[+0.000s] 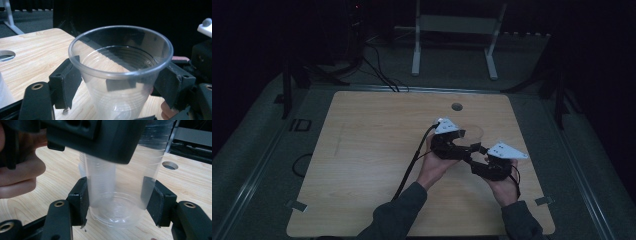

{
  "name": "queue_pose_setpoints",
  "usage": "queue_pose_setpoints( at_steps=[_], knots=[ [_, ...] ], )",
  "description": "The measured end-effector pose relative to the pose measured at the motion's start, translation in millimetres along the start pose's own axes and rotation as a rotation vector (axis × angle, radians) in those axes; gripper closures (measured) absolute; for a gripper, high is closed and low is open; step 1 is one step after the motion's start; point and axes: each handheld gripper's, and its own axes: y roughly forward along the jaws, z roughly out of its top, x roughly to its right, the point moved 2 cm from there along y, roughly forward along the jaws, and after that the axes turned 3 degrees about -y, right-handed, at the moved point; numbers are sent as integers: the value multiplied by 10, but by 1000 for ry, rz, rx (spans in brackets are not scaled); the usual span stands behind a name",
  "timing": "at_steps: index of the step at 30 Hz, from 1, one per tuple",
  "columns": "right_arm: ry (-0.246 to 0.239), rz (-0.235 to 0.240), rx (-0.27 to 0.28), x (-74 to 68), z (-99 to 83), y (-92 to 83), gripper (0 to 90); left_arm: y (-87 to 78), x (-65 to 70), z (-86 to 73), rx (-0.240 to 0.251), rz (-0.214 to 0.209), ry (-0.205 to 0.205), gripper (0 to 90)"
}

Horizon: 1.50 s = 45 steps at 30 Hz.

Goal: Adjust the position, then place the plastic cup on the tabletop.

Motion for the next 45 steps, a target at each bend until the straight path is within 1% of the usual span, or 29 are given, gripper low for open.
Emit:
queue_pose_setpoints(
  at_steps=[4,6,10,12,14,18,20,27,35,41,43,45],
  knots=[
    [3,6,0,-13,-9,8,414,-17,5,15,31,5,-10,237],
    [5,9,-1,-20,-15,13,414,-18,7,18,35,6,-12,237],
    [7,12,3,-22,-13,10,412,-20,16,9,41,4,-7,267],
    [6,12,0,-19,-14,9,405,-21,21,6,43,5,0,274],
    [8,12,-1,-14,-15,8,378,-24,28,3,43,6,9,277],
    [10,9,1,-3,-15,2,327,-31,49,-2,48,30,39,281],
    [14,9,4,4,-15,-11,314,-34,54,-5,48,41,53,282],
    [17,3,9,26,-39,-54,293,-44,60,-26,55,72,84,283],
    [23,-6,9,52,-76,-89,291,-51,37,-41,51,87,93,284],
    [31,-13,8,62,-110,-105,289,-64,37,-48,58,93,104,284],
    [40,-18,10,82,-129,-120,289,-82,28,-51,64,94,113,284],
    [43,-20,10,92,-142,-123,289,-84,26,-53,66,95,112,284]
  ],
)
